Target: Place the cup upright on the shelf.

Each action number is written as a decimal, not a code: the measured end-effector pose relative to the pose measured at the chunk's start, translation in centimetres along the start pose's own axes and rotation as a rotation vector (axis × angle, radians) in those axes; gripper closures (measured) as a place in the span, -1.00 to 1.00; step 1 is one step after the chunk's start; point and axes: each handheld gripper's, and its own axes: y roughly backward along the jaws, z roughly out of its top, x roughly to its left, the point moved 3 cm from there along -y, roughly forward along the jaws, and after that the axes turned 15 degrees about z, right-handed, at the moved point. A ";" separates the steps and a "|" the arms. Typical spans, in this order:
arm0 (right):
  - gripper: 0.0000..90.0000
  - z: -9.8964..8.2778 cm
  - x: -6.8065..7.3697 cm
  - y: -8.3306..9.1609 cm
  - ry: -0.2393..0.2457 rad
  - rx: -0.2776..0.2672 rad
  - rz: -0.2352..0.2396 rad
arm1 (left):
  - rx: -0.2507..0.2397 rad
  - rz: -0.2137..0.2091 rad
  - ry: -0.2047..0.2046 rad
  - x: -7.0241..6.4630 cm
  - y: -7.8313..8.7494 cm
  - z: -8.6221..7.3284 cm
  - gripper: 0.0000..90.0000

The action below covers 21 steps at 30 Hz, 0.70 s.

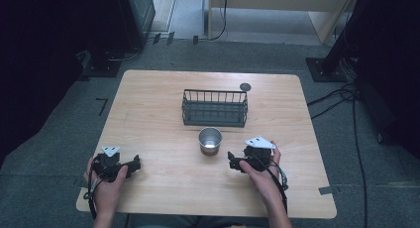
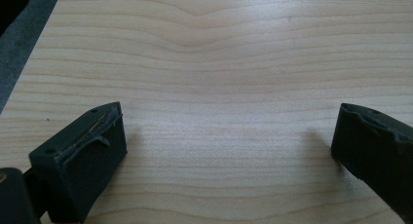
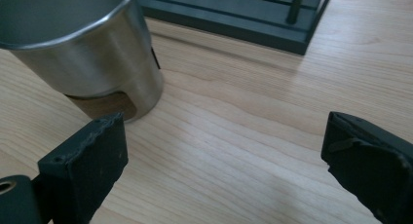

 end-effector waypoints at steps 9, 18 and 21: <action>-0.93 0.4 1.7 -1.6 0.028 0.010 0.038 | 0.000 0.000 0.000 0.0 0.0 0.0 -1.00; -0.93 0.5 2.9 -2.9 0.053 0.025 0.068 | 0.000 0.000 0.000 0.0 0.0 0.0 -1.00; -0.92 0.6 3.1 -3.1 0.058 0.022 0.072 | 0.000 0.000 0.000 0.0 0.0 0.0 -1.00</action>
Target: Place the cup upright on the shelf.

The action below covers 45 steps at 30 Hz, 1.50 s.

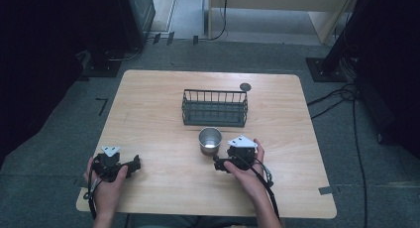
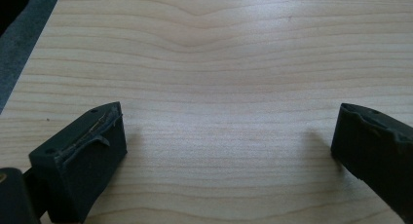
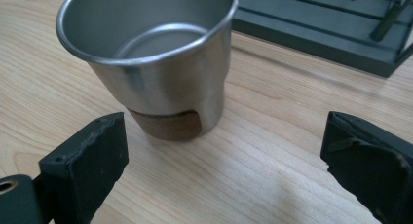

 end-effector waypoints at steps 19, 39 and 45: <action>-0.94 1.0 1.5 -2.5 0.036 -0.025 0.009 | 0.000 0.000 0.000 0.0 0.0 0.0 -1.00; -0.61 2.8 2.3 -5.1 0.069 -0.081 -0.029 | 0.000 0.000 0.000 0.0 0.0 0.0 -1.00; -0.60 3.2 2.2 -4.6 0.059 -0.102 -0.020 | 0.000 0.000 0.000 0.0 0.0 0.0 -1.00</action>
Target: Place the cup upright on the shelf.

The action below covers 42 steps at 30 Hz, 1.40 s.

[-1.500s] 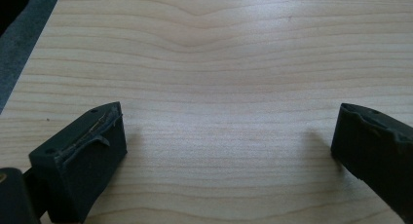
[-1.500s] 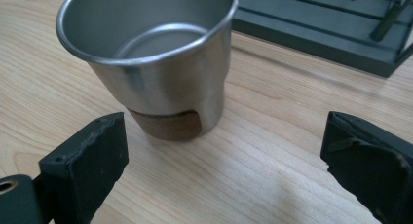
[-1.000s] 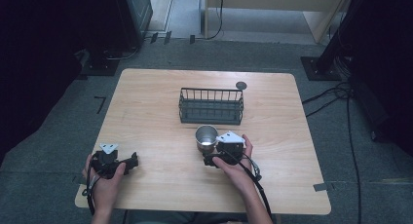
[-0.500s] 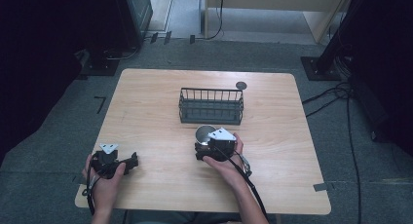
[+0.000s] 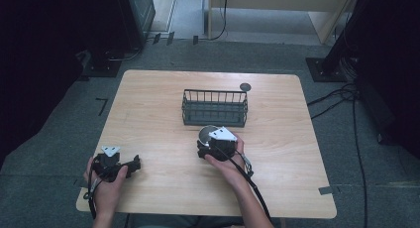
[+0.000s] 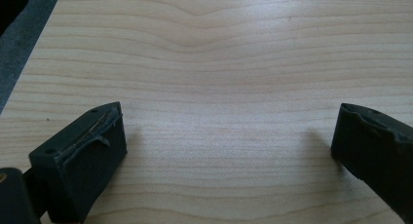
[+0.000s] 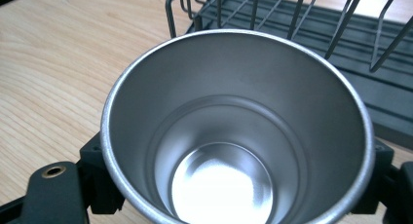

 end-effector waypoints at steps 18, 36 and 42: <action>-0.60 2.7 -0.3 2.1 -0.010 -0.025 0.023 | 0.000 0.000 0.000 0.0 0.0 0.0 -1.00; -0.60 5.6 -1.2 3.2 0.005 -0.035 0.004 | 0.000 0.000 0.001 0.0 0.0 0.0 -1.00; -0.59 6.7 -1.5 3.5 0.010 -0.039 -0.004 | -0.001 0.000 0.002 0.0 0.0 0.0 -1.00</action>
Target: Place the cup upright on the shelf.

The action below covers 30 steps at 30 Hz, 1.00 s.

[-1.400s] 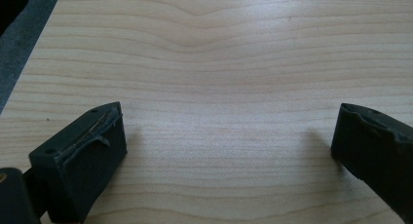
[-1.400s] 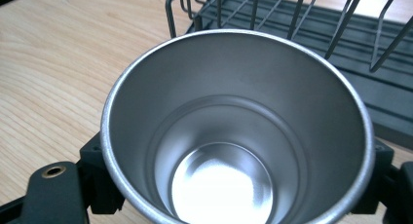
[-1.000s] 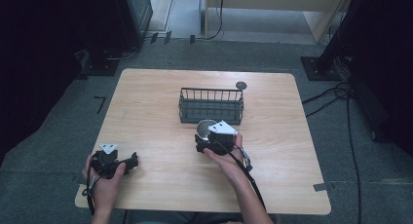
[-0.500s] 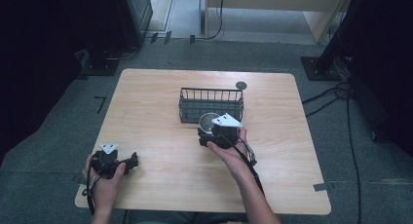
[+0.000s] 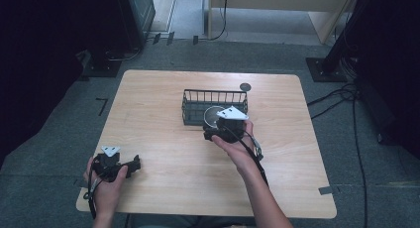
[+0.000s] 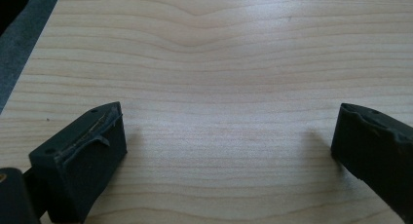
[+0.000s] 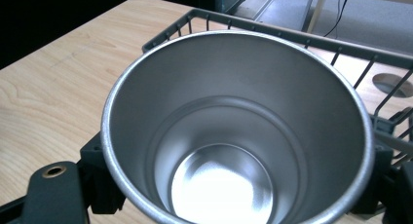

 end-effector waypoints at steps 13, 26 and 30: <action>-0.60 2.5 -1.3 0.8 0.007 -0.018 -0.030 | 0.001 0.000 0.000 0.0 0.0 0.0 -1.00; -0.59 4.7 -2.9 0.5 0.012 -0.023 -0.058 | 0.001 0.000 0.000 0.0 0.0 0.0 -1.00; -0.59 5.2 -3.7 0.3 0.005 -0.020 -0.071 | 0.001 0.000 0.001 0.0 0.0 0.0 -1.00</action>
